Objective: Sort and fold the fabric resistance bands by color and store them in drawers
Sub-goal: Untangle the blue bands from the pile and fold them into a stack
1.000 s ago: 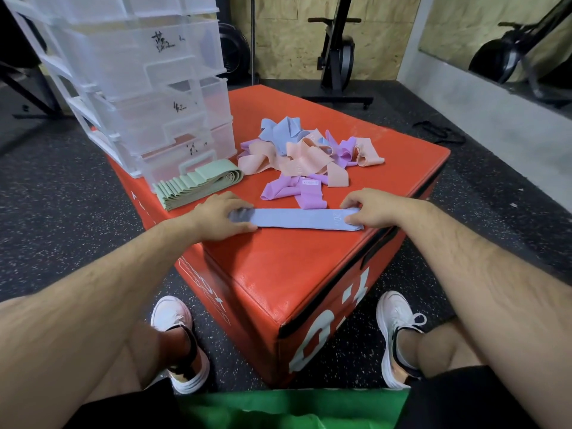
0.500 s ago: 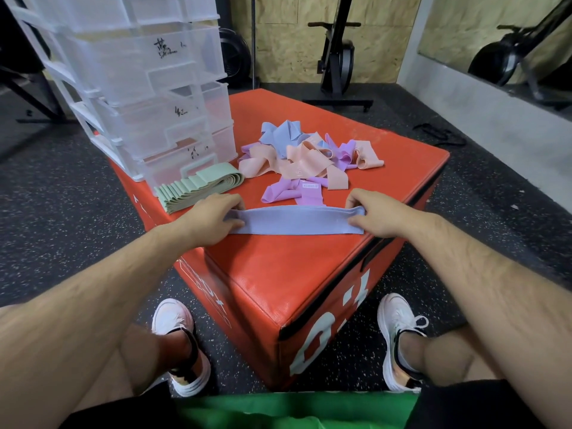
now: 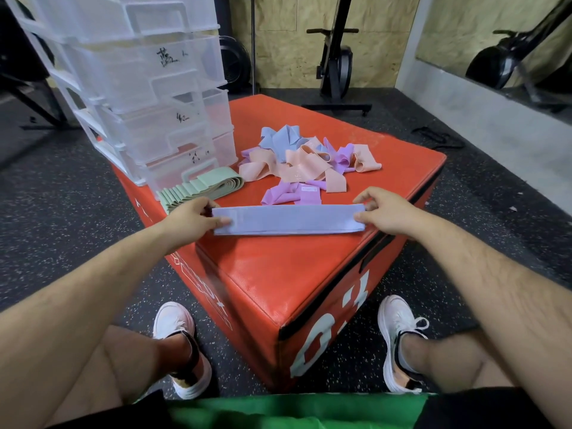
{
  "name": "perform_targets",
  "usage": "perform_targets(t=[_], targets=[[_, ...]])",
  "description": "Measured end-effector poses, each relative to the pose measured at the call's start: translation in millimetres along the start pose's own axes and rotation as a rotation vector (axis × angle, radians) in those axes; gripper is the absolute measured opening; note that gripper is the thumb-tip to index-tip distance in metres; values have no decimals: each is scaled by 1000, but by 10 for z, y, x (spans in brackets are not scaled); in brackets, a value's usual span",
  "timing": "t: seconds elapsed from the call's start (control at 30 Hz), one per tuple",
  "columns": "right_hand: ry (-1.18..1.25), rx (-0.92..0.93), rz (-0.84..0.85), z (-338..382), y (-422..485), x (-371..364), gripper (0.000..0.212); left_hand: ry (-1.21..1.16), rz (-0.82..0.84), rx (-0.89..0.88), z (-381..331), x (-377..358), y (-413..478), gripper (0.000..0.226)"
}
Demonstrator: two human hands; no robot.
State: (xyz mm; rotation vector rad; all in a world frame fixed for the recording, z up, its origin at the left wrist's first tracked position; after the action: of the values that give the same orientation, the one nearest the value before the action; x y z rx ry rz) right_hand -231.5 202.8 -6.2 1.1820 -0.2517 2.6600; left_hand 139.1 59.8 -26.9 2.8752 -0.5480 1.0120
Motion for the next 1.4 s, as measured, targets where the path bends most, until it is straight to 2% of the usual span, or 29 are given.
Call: perform_targets(t=[0.07, 0.13, 0.27, 0.4, 0.57, 0.73, 0.83, 1.0, 1.23, 1.4], targets=[[62, -55, 36, -30, 3, -46, 30, -99, 26, 53, 30, -30, -8, 27], [57, -73, 38, -45, 3, -107, 32, -75, 8, 72, 44, -61, -20, 29], [-70, -15, 9, 0, -15, -165, 23, 124, -70, 56, 43, -74, -11, 33], [-306, 81, 5, 22, -35, -163, 11, 282, -107, -93, 23, -106, -10, 35], [-404, 183, 33, 57, -71, -198, 5, 428, -110, -307, -19, -161, -66, 12], [-417, 175, 42, 62, -114, -199, 5, 442, -108, -304, -42, -167, -100, 8], [-453, 173, 37, 121, -111, -171, 8, 477, -176, -301, -86, -166, -109, 5], [-475, 216, -3, 428, -16, -186, 18, 540, -301, -303, -354, -214, -46, 10], [-424, 338, -177, 920, 433, -271, 27, 386, -246, -369, -942, -344, 430, 19], [-460, 348, -287, 1106, 886, -189, 35, 481, -156, -323, -1245, -459, 1196, 25]])
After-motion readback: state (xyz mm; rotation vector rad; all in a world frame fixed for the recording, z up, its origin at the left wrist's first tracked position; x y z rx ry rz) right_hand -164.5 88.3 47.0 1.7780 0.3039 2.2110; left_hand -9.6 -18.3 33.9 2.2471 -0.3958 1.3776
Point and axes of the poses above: each hand's wrist, its own y-axis towards the middle knuckle, its own x-axis out of the back of the hand, z = x × y, the point moved 5 cm from there along y, towards the middle knuckle, and after that the axes turned 2 degrees about x, right-handed, at the moved point
